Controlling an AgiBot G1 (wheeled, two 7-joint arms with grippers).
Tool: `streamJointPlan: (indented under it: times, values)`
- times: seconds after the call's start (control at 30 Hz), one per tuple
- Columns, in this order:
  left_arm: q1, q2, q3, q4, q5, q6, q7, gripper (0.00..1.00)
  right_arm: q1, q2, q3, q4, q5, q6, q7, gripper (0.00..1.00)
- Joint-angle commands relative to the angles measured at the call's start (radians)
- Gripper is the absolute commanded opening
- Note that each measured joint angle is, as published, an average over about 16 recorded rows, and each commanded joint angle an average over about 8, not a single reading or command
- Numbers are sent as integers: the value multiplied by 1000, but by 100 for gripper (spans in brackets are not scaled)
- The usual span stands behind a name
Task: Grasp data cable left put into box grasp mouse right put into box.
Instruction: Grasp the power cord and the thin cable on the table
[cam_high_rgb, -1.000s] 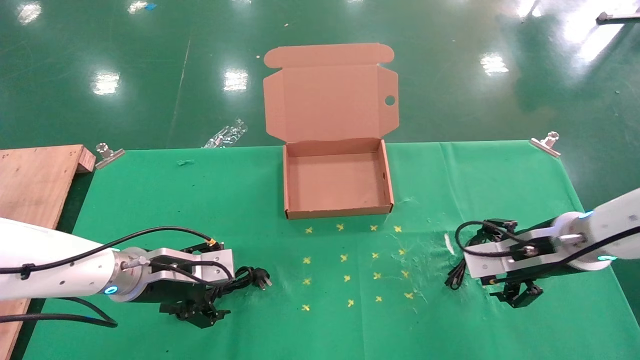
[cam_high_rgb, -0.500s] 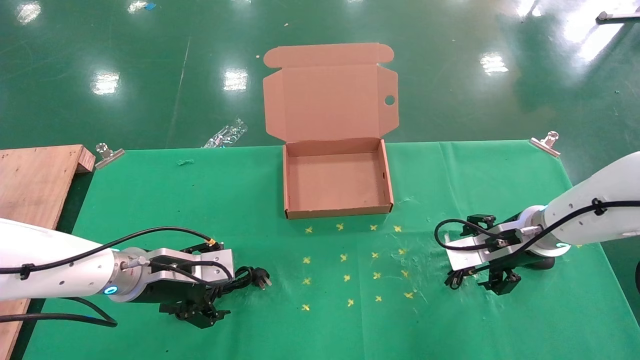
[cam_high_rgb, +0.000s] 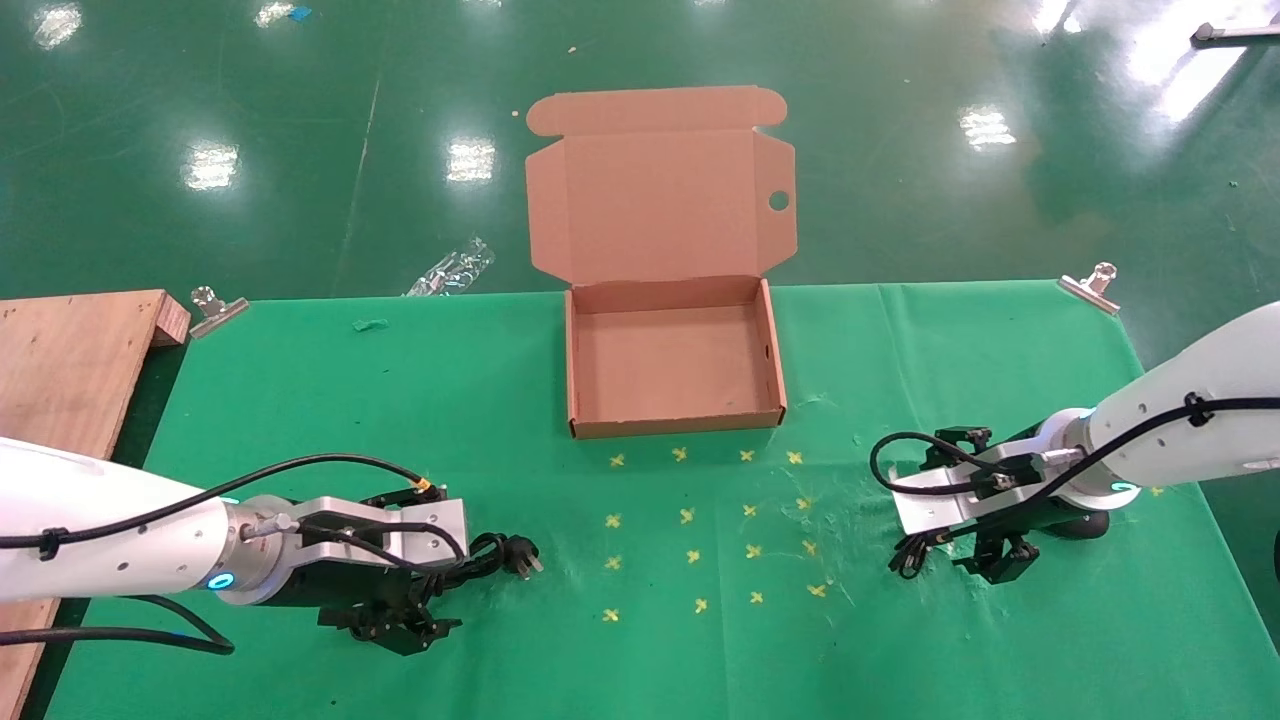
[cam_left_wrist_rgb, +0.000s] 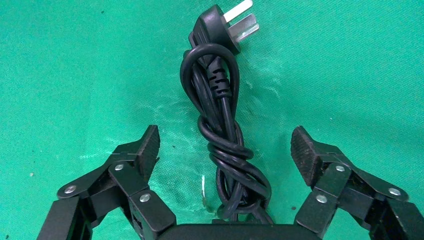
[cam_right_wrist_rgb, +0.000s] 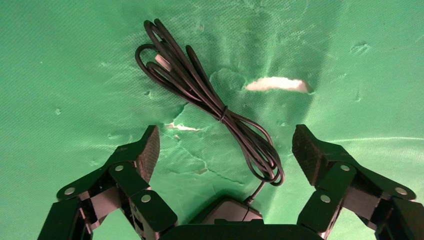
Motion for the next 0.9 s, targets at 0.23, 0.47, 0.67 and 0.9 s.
streamJointPlan:
  times: [0.23,0.47,0.67,0.9]
  values:
    - [0,0,0,0,0,0,0,0,-1,5,1,9,4,-6,2,0]
    - [0,0,0,0,0,0,0,0,-2,6,2,12,6,-8,2,0]
    - [0,0,0,0,0,0,0,0,-3,7,2,14,7,-10,2,0]
    - [0,0,0,0,-1,0,0,0,-3,8,3,15,7,-10,3,0]
